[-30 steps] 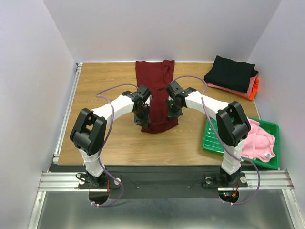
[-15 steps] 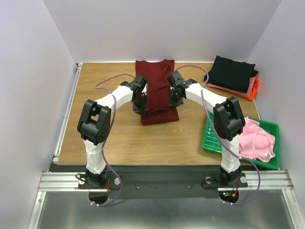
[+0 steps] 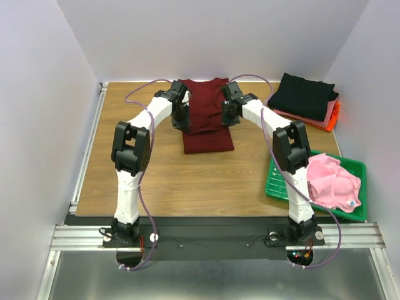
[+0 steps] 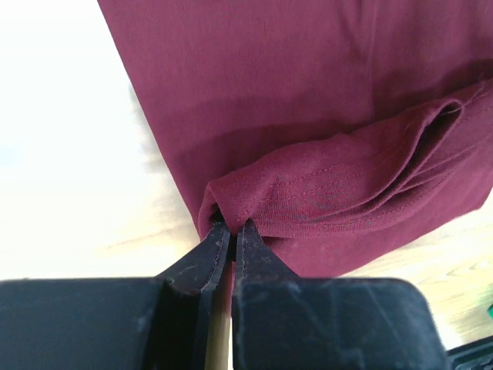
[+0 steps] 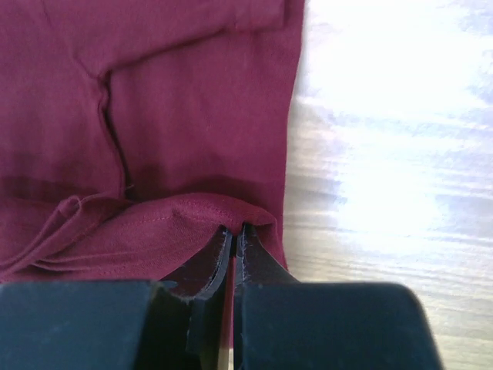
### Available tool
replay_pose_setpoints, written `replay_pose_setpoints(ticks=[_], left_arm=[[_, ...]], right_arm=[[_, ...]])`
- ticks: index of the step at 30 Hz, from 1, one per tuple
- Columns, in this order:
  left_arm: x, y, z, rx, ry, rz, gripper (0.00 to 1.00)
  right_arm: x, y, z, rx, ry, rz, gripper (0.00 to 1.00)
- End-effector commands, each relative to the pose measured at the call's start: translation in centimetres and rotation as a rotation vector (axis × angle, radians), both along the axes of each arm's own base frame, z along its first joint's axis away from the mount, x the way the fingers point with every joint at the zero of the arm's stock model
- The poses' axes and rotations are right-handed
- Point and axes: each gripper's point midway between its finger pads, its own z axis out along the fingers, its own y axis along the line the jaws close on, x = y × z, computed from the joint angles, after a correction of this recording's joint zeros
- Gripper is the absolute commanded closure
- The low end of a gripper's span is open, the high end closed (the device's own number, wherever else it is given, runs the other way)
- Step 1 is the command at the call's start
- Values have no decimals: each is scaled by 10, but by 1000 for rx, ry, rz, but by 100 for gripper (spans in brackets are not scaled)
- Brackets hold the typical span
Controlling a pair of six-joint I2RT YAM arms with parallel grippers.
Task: Fold and stack the t-shirts
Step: Fold the tshirt
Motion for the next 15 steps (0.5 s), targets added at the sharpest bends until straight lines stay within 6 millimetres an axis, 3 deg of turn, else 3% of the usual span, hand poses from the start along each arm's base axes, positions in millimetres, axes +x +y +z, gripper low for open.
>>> replay_pose_setpoints(ticks=[1,15], left_arm=[[12,5,15,-3,-21,-15,100],[29,14,1,-5,-14,-10,100]], right_arm=[[27,-2,16,19,-73,-5,100],[56,1,11,22,-107,13,100]])
